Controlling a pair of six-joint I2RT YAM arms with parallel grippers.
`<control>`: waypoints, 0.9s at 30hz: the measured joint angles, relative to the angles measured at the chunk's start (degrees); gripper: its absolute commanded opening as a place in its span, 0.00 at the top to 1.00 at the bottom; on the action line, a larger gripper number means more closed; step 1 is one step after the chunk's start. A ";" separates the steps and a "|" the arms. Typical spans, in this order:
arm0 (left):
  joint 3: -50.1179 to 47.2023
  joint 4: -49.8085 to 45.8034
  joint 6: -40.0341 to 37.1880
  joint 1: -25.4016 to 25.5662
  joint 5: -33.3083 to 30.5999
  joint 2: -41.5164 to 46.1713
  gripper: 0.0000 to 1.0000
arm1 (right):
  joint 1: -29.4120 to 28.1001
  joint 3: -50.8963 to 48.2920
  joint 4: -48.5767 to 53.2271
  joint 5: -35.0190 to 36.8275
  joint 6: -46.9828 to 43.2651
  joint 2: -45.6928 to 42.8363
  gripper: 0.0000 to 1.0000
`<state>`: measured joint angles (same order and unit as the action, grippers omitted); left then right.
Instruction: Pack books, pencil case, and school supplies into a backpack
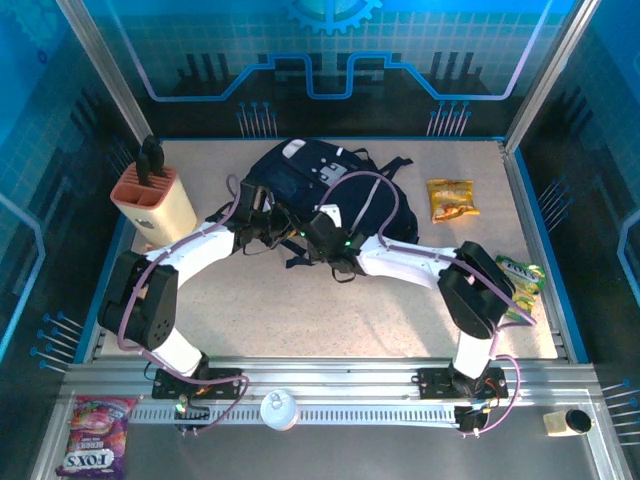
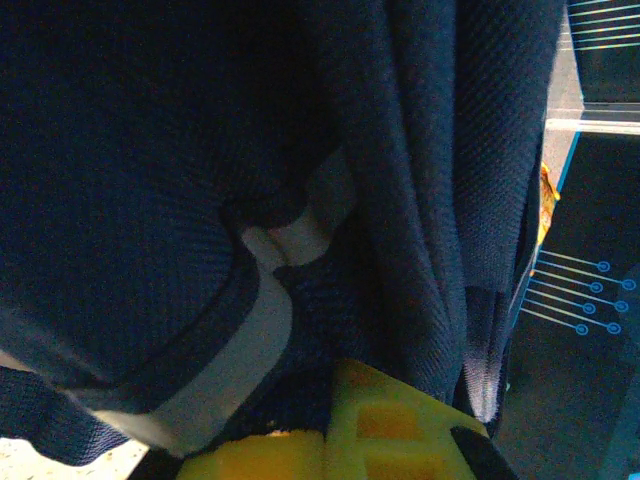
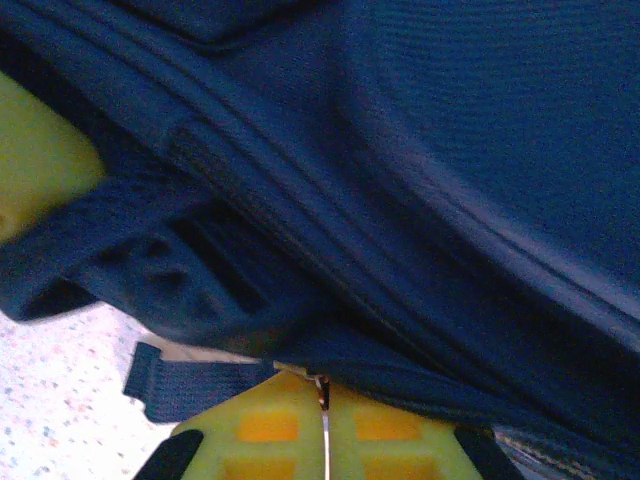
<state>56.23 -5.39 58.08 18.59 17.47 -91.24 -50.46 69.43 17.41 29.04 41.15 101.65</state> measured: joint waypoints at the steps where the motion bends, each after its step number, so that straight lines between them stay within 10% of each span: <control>1: 0.00 -0.15 -0.09 -0.04 0.00 0.00 1.00 | 0.17 -1.44 0.11 0.37 0.26 -1.40 0.93; 19: 1.40 -1.97 -1.20 -0.92 1.07 -0.76 1.00 | 6.67 -14.12 3.69 0.50 0.59 -12.70 0.78; 27: 1.49 -2.32 -1.27 -1.14 1.03 -0.79 1.00 | 7.06 -13.81 3.02 -0.96 -1.31 -11.47 0.90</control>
<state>57.71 -7.70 56.82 17.45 18.50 -92.03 -43.40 55.61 20.43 28.08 39.83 90.17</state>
